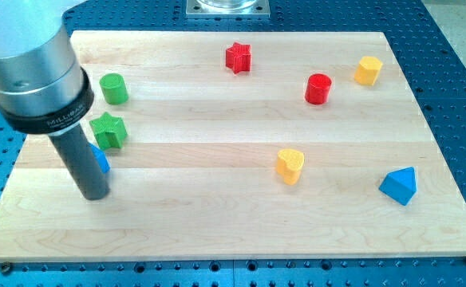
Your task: Adjust the blue cube vertically below the green star
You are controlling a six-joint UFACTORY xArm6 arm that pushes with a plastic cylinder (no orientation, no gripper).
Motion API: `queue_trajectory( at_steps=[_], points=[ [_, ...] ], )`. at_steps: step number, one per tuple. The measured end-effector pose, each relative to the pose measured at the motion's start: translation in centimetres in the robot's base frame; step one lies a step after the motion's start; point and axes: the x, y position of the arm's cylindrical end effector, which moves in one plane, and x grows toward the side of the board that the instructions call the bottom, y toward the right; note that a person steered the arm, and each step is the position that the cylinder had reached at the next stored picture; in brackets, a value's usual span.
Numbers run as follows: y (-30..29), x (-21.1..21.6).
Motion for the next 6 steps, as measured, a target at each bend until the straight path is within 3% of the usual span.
queue_trajectory(
  at_steps=[1, 2, 4, 5, 6],
  points=[
    [-5.6, 2.5],
    [-9.5, 0.4],
    [-7.0, -6.2],
    [-1.6, -5.2],
    [-2.9, -3.5]
  ],
)
